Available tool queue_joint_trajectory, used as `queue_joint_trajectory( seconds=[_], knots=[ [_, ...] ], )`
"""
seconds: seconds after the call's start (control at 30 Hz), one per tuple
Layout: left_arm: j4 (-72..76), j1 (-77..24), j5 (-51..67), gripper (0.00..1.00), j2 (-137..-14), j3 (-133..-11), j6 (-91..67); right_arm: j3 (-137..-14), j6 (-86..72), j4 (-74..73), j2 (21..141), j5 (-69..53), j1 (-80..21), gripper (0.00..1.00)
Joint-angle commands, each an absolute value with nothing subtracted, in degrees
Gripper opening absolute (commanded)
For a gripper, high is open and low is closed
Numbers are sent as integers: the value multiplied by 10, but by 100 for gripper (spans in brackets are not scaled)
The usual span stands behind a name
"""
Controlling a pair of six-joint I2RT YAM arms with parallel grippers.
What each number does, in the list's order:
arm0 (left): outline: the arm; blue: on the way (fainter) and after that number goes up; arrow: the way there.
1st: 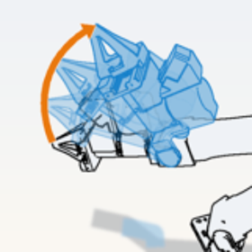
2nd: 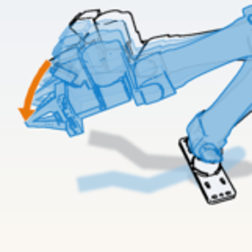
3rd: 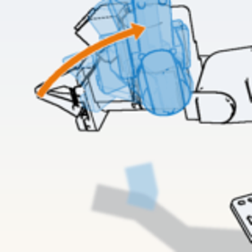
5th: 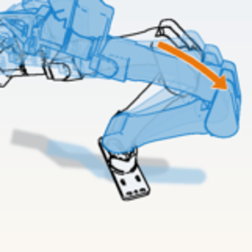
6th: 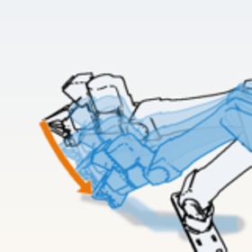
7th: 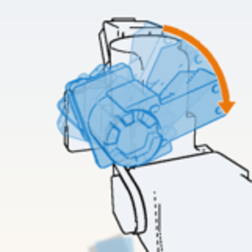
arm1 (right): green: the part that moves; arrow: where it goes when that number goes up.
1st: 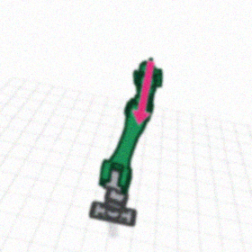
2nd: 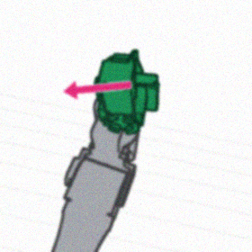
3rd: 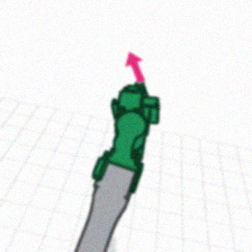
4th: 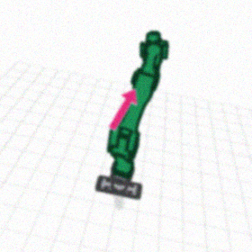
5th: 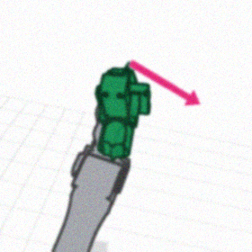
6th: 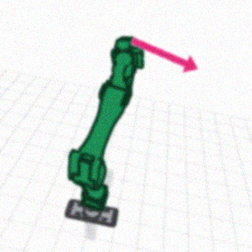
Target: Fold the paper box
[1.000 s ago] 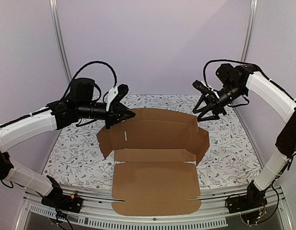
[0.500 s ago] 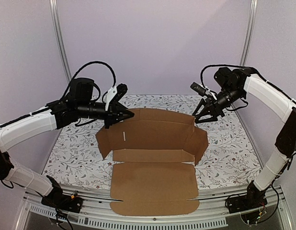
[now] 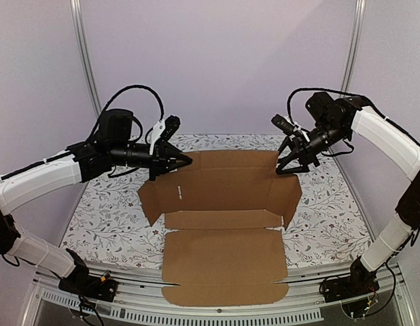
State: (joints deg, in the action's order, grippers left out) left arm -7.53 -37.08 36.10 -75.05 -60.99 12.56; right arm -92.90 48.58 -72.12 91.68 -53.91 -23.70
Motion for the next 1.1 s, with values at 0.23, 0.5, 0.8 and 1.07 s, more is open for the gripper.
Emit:
queue_joint_trajectory(
  seconds=[0.23,0.5,0.8,1.07],
  knots=[
    [-56,-365,406,0,-768,-627,103,-938,369,-586,926,-529,-261,47],
    [-55,-363,424,0,-770,-628,98,-941,370,-594,937,-536,-261,17],
    [-56,-360,418,0,-772,-628,95,-945,373,-592,931,-528,-262,0],
    [-56,-359,408,0,-774,-628,102,-958,376,-594,925,-492,-270,32]
  ],
)
